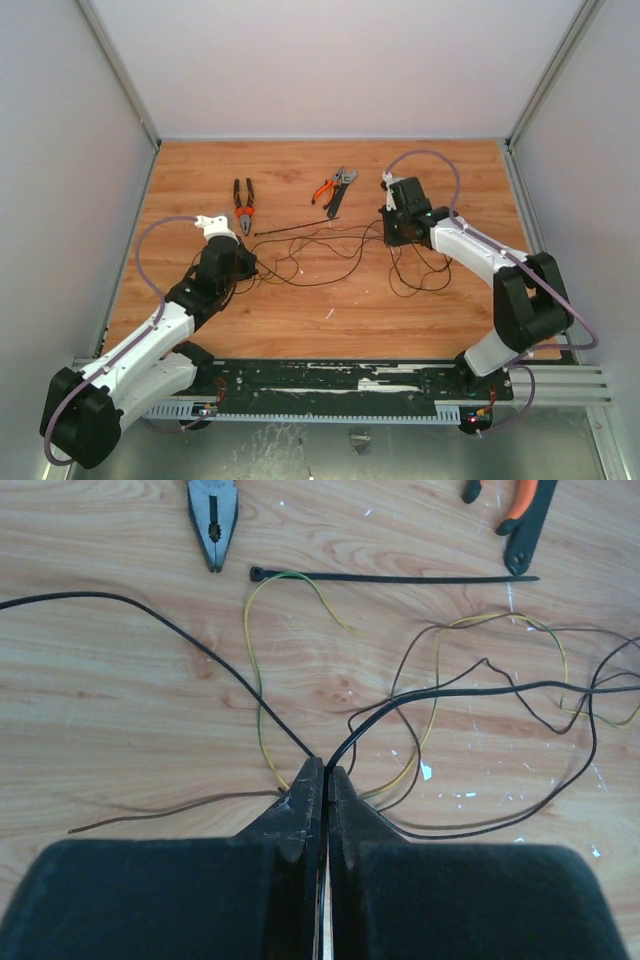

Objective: Zip-tie the wires
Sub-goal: Straighten the cable at the center of the board.

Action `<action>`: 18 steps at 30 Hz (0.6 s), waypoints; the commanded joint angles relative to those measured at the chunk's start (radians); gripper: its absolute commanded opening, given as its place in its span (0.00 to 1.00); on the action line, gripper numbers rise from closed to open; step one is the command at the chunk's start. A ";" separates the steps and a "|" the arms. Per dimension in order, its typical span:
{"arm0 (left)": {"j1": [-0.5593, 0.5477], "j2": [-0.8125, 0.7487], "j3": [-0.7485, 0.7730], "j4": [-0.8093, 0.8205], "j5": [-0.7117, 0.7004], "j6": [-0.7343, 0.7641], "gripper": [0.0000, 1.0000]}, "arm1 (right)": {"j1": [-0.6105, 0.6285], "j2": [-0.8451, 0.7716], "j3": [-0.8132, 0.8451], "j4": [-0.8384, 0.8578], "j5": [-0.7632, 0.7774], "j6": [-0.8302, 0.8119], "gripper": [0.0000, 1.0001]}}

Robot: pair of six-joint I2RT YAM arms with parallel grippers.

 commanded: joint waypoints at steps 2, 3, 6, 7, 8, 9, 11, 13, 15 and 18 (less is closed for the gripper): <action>0.015 0.018 -0.032 0.075 -0.052 -0.045 0.00 | 0.030 0.076 -0.028 0.147 -0.005 0.049 0.00; 0.017 0.022 -0.038 0.082 -0.055 -0.048 0.00 | 0.036 0.090 -0.027 0.161 -0.008 0.053 0.00; 0.025 0.034 -0.059 0.097 -0.076 -0.065 0.00 | 0.056 0.135 -0.019 0.186 -0.010 0.062 0.00; 0.028 0.035 -0.066 0.102 -0.084 -0.072 0.00 | 0.061 0.147 -0.016 0.191 -0.008 0.063 0.00; 0.032 0.035 -0.077 0.108 -0.093 -0.080 0.00 | 0.065 0.158 -0.013 0.195 -0.005 0.064 0.00; 0.038 0.035 -0.088 0.117 -0.100 -0.085 0.00 | 0.068 0.168 -0.011 0.198 -0.002 0.064 0.00; 0.058 0.043 -0.108 0.125 -0.110 -0.093 0.00 | 0.072 0.184 -0.009 0.202 0.005 0.064 0.00; 0.078 0.060 -0.121 0.134 -0.104 -0.095 0.00 | 0.075 0.195 -0.008 0.204 0.011 0.063 0.00; 0.090 0.080 -0.129 0.140 -0.102 -0.093 0.00 | 0.075 0.201 -0.009 0.205 0.018 0.061 0.00; 0.100 0.107 -0.140 0.166 -0.089 -0.101 0.00 | 0.077 0.200 -0.012 0.207 0.023 0.059 0.00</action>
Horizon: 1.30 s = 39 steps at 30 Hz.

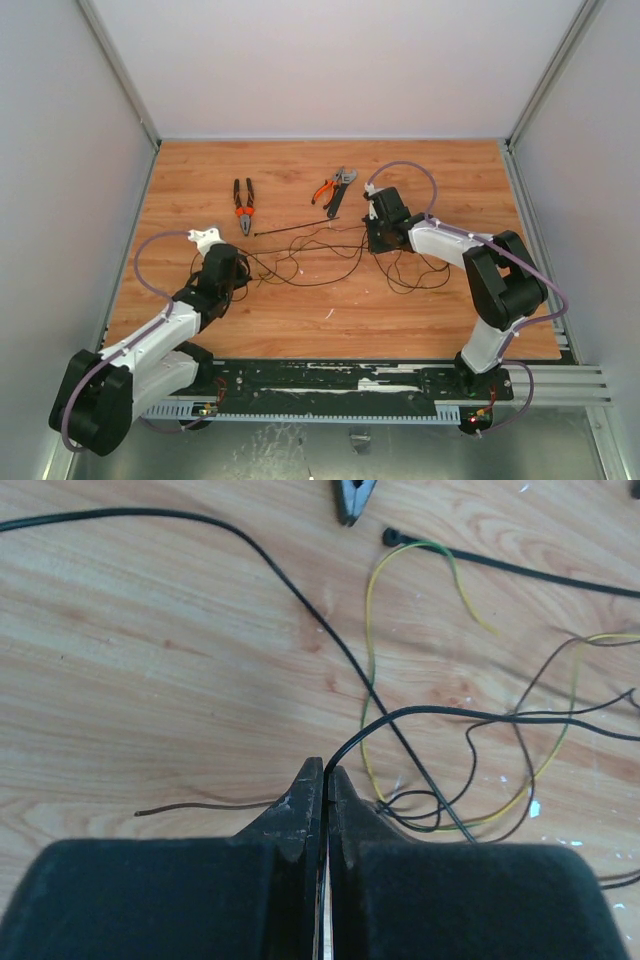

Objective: Zip-tie the wires
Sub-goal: Straighten the cable at the center of the board.

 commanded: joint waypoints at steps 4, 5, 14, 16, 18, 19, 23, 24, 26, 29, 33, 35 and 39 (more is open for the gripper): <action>0.020 0.064 -0.020 0.089 -0.015 -0.025 0.03 | 0.005 0.004 0.008 0.034 0.035 0.005 0.02; 0.020 0.077 -0.022 0.094 -0.013 -0.026 0.04 | 0.005 0.004 0.007 0.032 0.035 0.004 0.02; 0.020 0.115 -0.059 0.150 0.005 -0.047 0.20 | 0.007 -0.002 0.002 0.022 0.042 -0.005 0.11; 0.020 0.119 -0.064 0.153 0.006 -0.048 0.23 | 0.006 -0.005 0.004 0.019 0.039 -0.005 0.15; 0.021 0.120 -0.064 0.153 0.008 -0.047 0.27 | 0.007 -0.010 0.006 0.016 0.035 -0.006 0.18; 0.021 0.120 -0.065 0.153 0.010 -0.047 0.29 | 0.006 -0.013 0.007 0.013 0.031 -0.007 0.20; 0.022 0.112 -0.070 0.151 0.012 -0.047 0.40 | 0.006 -0.031 0.014 -0.002 0.021 -0.012 0.26; 0.022 0.108 -0.071 0.150 0.013 -0.048 0.45 | 0.006 -0.038 0.016 -0.006 0.021 -0.012 0.28; 0.021 0.101 -0.069 0.147 0.015 -0.048 0.53 | 0.007 -0.054 0.019 -0.012 0.019 -0.014 0.30; 0.021 0.086 -0.068 0.141 0.019 -0.047 0.59 | 0.006 -0.074 0.023 -0.022 0.013 -0.017 0.33; 0.021 0.064 -0.062 0.124 0.018 -0.042 0.66 | 0.006 -0.106 0.031 -0.033 0.002 -0.017 0.36; 0.021 0.055 -0.052 0.111 0.013 -0.035 0.69 | 0.006 -0.123 0.035 -0.039 0.000 -0.017 0.38; 0.021 -0.013 -0.018 0.068 0.003 -0.015 0.74 | 0.006 -0.159 0.043 -0.052 0.007 -0.018 0.41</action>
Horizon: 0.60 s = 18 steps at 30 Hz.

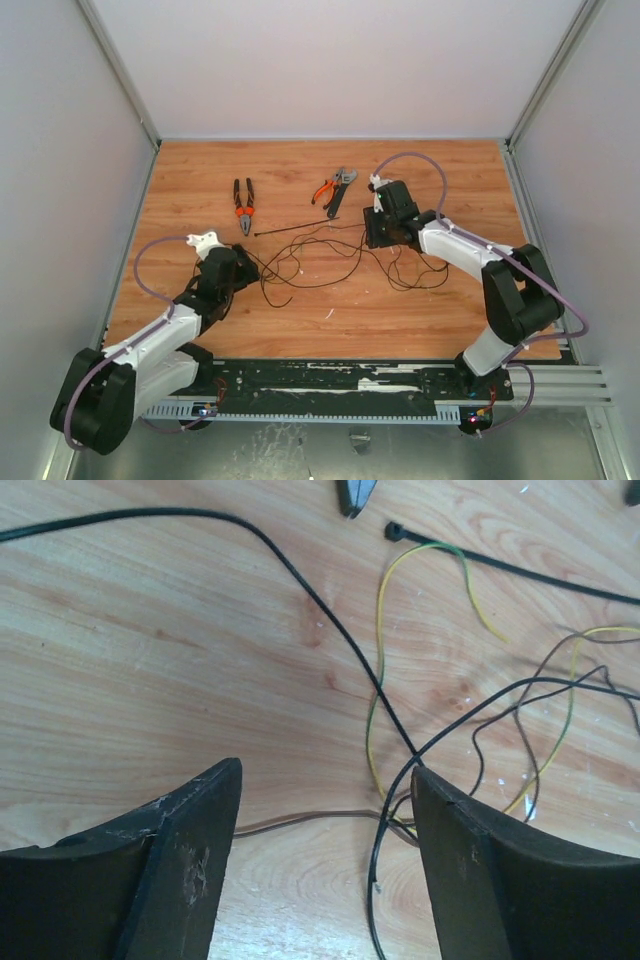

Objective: Zip-tie the wires
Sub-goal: Straighten the cable at the center of the board.

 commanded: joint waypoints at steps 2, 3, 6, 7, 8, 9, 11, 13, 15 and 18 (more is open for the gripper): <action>0.006 -0.088 0.065 -0.050 -0.022 0.035 0.75 | 0.006 -0.070 0.040 -0.014 0.000 -0.012 0.43; 0.006 -0.103 0.077 -0.058 -0.020 0.043 0.77 | 0.006 -0.079 0.040 -0.013 0.001 -0.012 0.44; 0.006 -0.138 0.125 -0.092 -0.022 0.072 0.79 | 0.006 -0.101 0.042 -0.009 0.000 -0.016 0.44; 0.006 -0.146 0.144 -0.104 -0.021 0.084 0.79 | 0.005 -0.108 0.040 -0.008 0.000 -0.018 0.45; 0.006 -0.148 0.163 -0.115 -0.021 0.097 0.80 | 0.006 -0.114 0.039 -0.005 0.002 -0.020 0.45; 0.006 -0.145 0.186 -0.125 -0.022 0.111 0.80 | 0.006 -0.120 0.038 -0.004 0.004 -0.021 0.45; 0.006 -0.125 0.233 -0.131 -0.023 0.147 0.80 | 0.005 -0.129 0.036 -0.002 0.008 -0.022 0.45; 0.007 -0.081 0.282 -0.139 -0.024 0.189 0.81 | 0.007 -0.134 0.036 -0.001 0.009 -0.025 0.45; 0.006 -0.018 0.354 -0.148 -0.010 0.242 0.81 | 0.006 -0.138 0.034 -0.001 0.006 -0.027 0.45; 0.007 0.132 0.461 -0.166 0.055 0.325 0.81 | 0.006 -0.145 0.031 0.002 0.004 -0.033 0.45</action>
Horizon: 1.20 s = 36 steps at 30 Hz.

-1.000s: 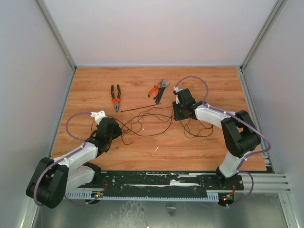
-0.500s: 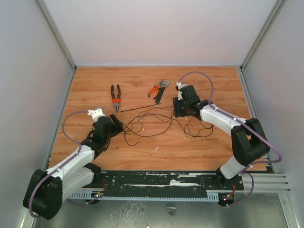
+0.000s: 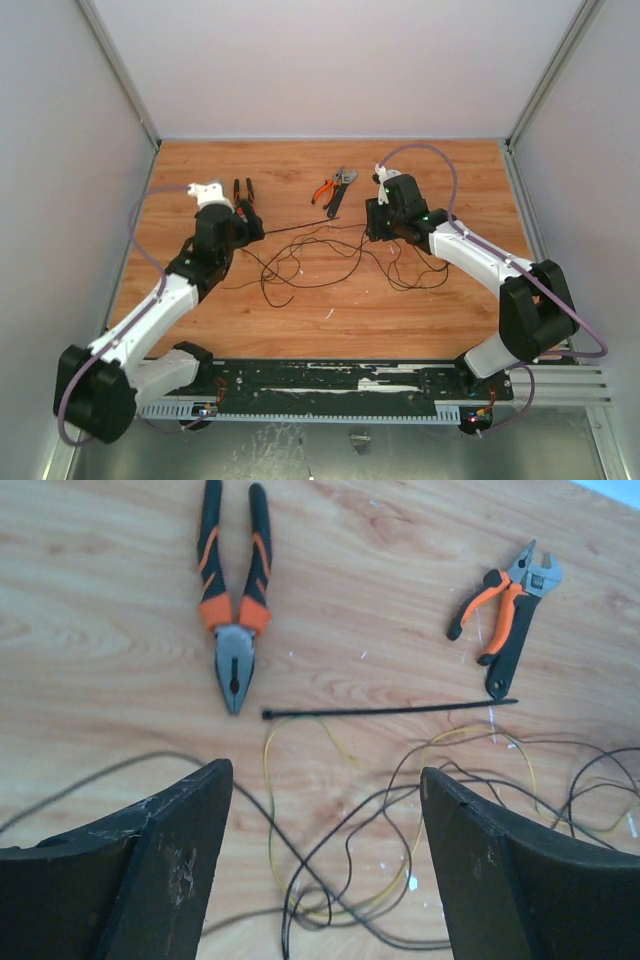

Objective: Zip-tie the wires
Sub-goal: Straighten the cable at the center of the board, then pick up the ribbon at the center of the board.

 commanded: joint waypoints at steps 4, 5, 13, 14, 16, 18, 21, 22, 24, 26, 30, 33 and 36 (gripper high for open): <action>0.006 0.372 0.320 -0.163 0.100 0.249 0.80 | 0.006 -0.043 0.020 0.012 0.006 -0.030 0.46; 0.005 0.425 0.366 -0.198 0.098 0.278 0.79 | 0.005 -0.049 0.019 0.012 0.007 -0.031 0.46; 0.030 0.722 0.646 -0.332 0.123 0.380 0.68 | 0.006 -0.092 -0.006 0.035 -0.011 -0.037 0.47; 0.033 0.763 0.689 -0.360 0.128 0.391 0.66 | 0.006 -0.095 -0.006 0.034 -0.014 -0.039 0.47; 0.033 0.845 0.765 -0.413 0.130 0.415 0.62 | 0.006 -0.103 -0.010 0.034 -0.014 -0.041 0.47; 0.033 0.915 0.812 -0.443 0.131 0.436 0.61 | 0.006 -0.114 -0.018 0.038 -0.015 -0.041 0.48; 0.033 0.985 0.851 -0.475 0.137 0.463 0.61 | 0.005 -0.130 -0.035 0.047 -0.011 -0.040 0.49; 0.033 0.999 0.856 -0.485 0.139 0.469 0.61 | 0.005 -0.136 -0.041 0.050 -0.009 -0.041 0.50; 0.033 1.013 0.852 -0.500 0.142 0.478 0.61 | 0.006 -0.141 -0.052 0.054 -0.001 -0.042 0.50; 0.033 1.013 0.841 -0.509 0.152 0.485 0.61 | 0.006 -0.140 -0.056 0.057 0.008 -0.045 0.51; 0.033 1.005 0.820 -0.510 0.167 0.494 0.61 | 0.004 -0.125 -0.057 0.054 0.021 -0.050 0.51; 0.033 1.014 0.822 -0.518 0.178 0.498 0.61 | 0.007 -0.120 -0.058 0.054 0.013 -0.049 0.51; 0.033 1.020 0.826 -0.522 0.202 0.497 0.61 | 0.006 -0.119 -0.062 0.059 0.012 -0.048 0.51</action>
